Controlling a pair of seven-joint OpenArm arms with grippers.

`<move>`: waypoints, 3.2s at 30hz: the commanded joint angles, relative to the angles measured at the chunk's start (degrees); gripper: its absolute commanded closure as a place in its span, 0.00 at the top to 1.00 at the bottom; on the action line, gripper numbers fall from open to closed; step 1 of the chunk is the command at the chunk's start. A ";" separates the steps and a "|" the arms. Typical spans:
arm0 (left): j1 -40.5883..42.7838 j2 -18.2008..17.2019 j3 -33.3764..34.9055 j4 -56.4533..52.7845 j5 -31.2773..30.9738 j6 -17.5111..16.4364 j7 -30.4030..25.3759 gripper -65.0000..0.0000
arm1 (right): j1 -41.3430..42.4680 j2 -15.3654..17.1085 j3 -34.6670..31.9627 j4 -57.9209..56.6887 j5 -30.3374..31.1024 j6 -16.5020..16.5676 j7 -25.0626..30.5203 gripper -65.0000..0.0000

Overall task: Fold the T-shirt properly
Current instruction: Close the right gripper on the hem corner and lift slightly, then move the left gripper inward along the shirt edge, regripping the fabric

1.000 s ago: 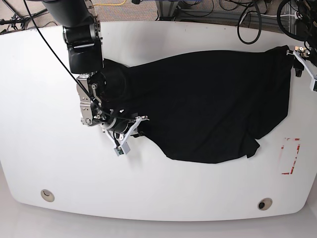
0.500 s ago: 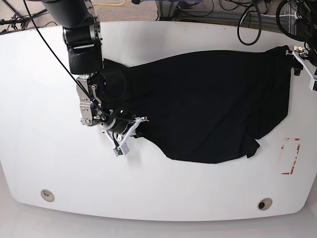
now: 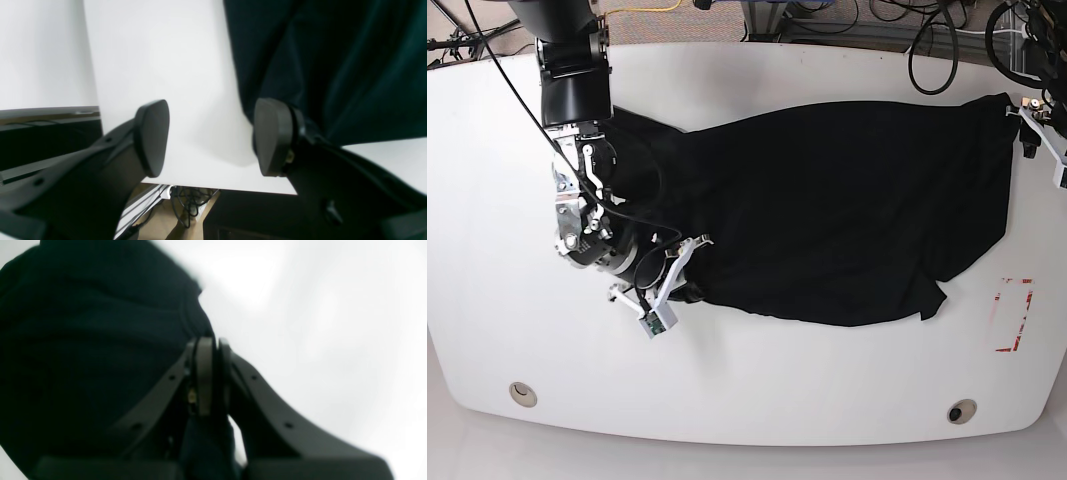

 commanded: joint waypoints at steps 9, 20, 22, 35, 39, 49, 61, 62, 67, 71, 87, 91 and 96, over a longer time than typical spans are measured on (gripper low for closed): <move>1.86 1.71 -0.60 0.87 -0.09 0.10 0.43 0.39 | 4.91 -2.04 0.75 -10.27 -0.27 -0.44 4.51 0.05; 4.50 2.14 -0.81 0.81 -0.32 0.10 -0.03 0.51 | 8.42 -5.25 0.75 -27.37 -0.23 0.42 9.77 0.10; 5.08 1.89 -0.51 1.10 -0.27 0.10 -0.37 0.52 | 9.46 -5.44 0.48 -31.23 -0.05 0.16 10.46 0.17; 5.77 2.06 14.10 0.77 7.38 0.10 -2.64 0.63 | 12.19 -5.41 1.73 -39.39 0.24 -0.44 11.46 0.35; 5.90 1.79 18.22 0.07 9.32 0.10 -3.55 0.65 | 11.43 -5.32 1.65 -37.27 0.32 -0.48 10.59 0.16; 7.08 2.18 24.13 1.46 7.99 0.10 -3.51 0.63 | 9.24 -2.95 1.11 -25.62 0.75 -0.45 7.42 0.00; 8.22 3.28 22.84 -4.09 6.60 0.10 -5.58 0.63 | 10.08 -3.94 0.02 -26.02 0.70 1.21 9.02 0.01; 7.38 3.23 20.83 -6.84 5.39 0.10 -5.34 0.62 | 10.24 -4.25 -0.19 -26.53 0.43 1.58 9.01 0.04; 4.29 2.25 14.86 -14.48 2.55 0.10 -4.92 0.62 | 10.76 -4.88 -0.46 -27.93 0.06 2.66 9.45 0.15; 3.01 1.72 13.32 -17.06 2.11 0.10 -5.12 0.62 | 10.52 -5.02 -0.72 -28.23 0.05 2.46 9.52 0.21; 0.10 3.67 12.96 -16.81 4.21 0.10 -8.96 0.68 | 7.75 -3.26 0.23 -24.68 0.78 0.78 9.00 0.10; -1.88 4.69 13.05 -15.91 5.55 0.10 -8.62 0.68 | 7.91 -3.16 0.21 -24.46 0.69 0.91 9.08 0.08; -5.09 5.96 13.34 -13.19 6.39 0.10 -6.48 0.68 | 7.89 -3.45 0.20 -23.86 -0.11 0.86 9.01 0.07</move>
